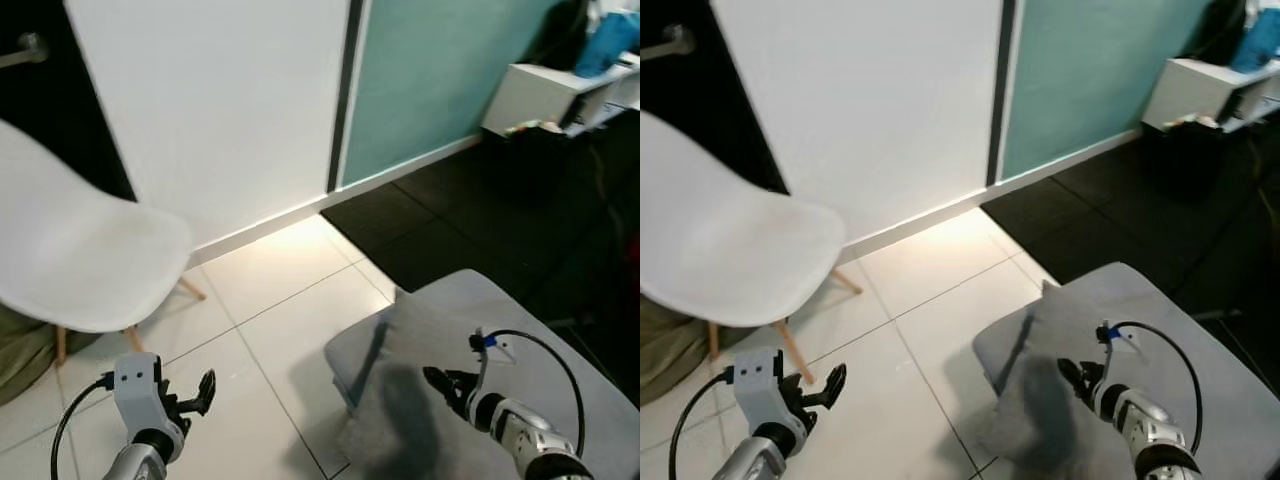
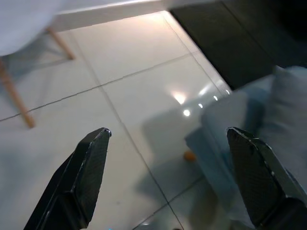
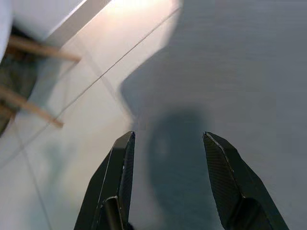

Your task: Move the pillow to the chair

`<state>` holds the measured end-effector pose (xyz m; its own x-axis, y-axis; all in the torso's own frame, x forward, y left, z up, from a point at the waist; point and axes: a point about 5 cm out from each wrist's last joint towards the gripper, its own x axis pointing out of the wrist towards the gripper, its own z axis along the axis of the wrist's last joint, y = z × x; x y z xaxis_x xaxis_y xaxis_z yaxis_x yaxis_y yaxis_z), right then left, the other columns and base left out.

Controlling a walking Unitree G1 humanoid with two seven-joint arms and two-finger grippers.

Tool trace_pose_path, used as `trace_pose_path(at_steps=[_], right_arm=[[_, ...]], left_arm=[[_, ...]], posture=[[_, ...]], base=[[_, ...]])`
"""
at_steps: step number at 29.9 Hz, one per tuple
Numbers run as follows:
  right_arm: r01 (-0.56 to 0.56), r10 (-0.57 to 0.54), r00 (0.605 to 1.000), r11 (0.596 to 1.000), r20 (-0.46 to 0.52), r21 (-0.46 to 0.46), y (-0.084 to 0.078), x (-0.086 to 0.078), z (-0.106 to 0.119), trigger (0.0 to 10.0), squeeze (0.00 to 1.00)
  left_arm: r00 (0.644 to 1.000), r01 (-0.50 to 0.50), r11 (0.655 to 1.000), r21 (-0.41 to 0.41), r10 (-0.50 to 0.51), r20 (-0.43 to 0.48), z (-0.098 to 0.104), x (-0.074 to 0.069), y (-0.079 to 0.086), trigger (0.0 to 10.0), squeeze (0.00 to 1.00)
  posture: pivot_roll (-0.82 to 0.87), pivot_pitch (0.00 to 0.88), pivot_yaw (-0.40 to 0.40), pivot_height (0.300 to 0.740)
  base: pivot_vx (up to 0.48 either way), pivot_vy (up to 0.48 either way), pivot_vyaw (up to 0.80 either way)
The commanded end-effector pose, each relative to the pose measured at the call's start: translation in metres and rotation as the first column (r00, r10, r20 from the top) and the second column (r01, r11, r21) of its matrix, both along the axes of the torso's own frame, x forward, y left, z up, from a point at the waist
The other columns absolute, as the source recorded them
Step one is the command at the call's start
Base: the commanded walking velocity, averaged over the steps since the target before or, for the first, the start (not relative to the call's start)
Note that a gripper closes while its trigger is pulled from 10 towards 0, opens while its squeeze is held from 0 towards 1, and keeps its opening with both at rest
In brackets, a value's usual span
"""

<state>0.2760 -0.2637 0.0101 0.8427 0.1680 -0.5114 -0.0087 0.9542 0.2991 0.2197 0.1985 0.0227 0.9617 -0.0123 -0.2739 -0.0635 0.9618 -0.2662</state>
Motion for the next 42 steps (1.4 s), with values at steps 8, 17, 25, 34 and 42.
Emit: trace_pose_path(at_steps=[8, 17, 25, 34, 42], right_arm=[[0.13, -0.127, 0.991, 0.99, -0.051, 0.047, -0.011, -0.006, -0.004, 10.0, 0.0], [0.128, -0.126, 0.988, 0.992, -0.093, 0.009, -0.012, -0.001, 0.0, 10.0, 0.0], [0.021, -0.019, 0.999, 0.999, -0.049, 0.026, 0.005, 0.022, 0.016, 10.0, 0.0], [-0.113, 0.115, 0.993, 0.992, -0.034, 0.062, 0.025, 0.031, 0.022, 10.0, 0.0], [-0.192, 0.193, 0.981, 0.975, -0.001, 0.115, 0.035, 0.04, 0.033, 10.0, 0.0]], left_arm=[[1.0, 0.012, 1.0, -0.02, -0.012, -0.019, -0.004, -0.003, -0.001, 10.0, 0.0], [1.0, 0.014, 1.0, -0.018, -0.015, -0.024, -0.005, -0.004, 0.0, 10.0, 0.0], [1.0, 0.013, 1.0, -0.018, -0.013, -0.023, -0.005, -0.004, 0.001, 10.0, 0.0], [1.0, -0.005, 1.0, -0.017, 0.004, -0.02, -0.006, -0.005, 0.003, 10.0, 0.0], [0.999, -0.035, 0.999, -0.016, 0.035, -0.014, -0.004, -0.008, 0.006, 10.0, 0.0]], posture=[[-0.13, 0.068, -0.042, 0.74], [-0.13, 0.069, -0.038, 0.74], [-0.13, 0.074, -0.037, 0.74], [-0.12, 0.083, -0.042, 0.74], [-0.12, 0.099, -0.037, 0.73]], base=[[0.0, 0.0, -0.74], [0.0, 0.0, -0.71], [0.0, 0.0, -0.69], [0.0, 0.0, -0.53], [0.0, 0.0, 0.0]])
